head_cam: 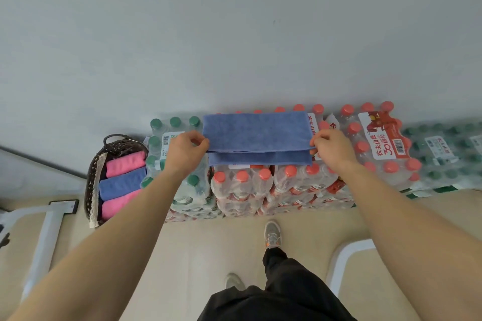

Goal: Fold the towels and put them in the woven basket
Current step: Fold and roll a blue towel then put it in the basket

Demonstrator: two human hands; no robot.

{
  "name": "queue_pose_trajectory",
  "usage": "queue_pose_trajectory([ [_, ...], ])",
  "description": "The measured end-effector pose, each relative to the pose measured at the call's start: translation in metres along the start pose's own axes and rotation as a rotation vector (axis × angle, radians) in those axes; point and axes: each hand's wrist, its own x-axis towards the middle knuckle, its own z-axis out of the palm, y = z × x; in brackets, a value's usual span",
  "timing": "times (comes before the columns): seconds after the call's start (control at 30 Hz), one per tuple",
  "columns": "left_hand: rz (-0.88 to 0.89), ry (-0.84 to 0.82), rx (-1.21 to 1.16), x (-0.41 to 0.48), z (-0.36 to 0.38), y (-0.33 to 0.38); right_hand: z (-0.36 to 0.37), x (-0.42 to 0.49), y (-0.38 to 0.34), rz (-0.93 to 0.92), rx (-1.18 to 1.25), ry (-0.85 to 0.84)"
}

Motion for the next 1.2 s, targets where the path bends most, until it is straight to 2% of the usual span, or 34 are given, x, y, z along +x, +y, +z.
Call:
queue_pose_trajectory([
  [0.23, 0.024, -0.048, 0.134, 0.002, 0.008, -0.01, 0.008, -0.01, 0.014, -0.026, -0.159, -0.053],
  [0.47, 0.093, -0.221, 0.423, 0.005, 0.018, -0.016, 0.017, -0.013, 0.021, -0.065, -0.327, -0.059],
  [0.6, 0.179, -0.138, 0.508, 0.008, 0.022, -0.008, 0.019, -0.013, 0.013, -0.108, -0.516, 0.027],
  [0.7, 0.308, -0.038, 0.478, 0.013, 0.035, 0.007, 0.028, -0.007, -0.006, -0.205, -0.537, 0.087],
  [0.87, 0.512, -0.09, 0.447, 0.03, 0.076, 0.034, 0.067, 0.009, -0.037, -0.439, -0.596, 0.022],
  [1.03, 0.447, -0.18, 0.555, 0.043, 0.11, 0.033, 0.1, 0.03, -0.026, -0.457, -0.753, -0.066],
  [1.2, 0.475, -0.15, 0.617, 0.045, 0.119, 0.017, 0.094, 0.044, -0.001, -0.454, -0.778, 0.014],
])
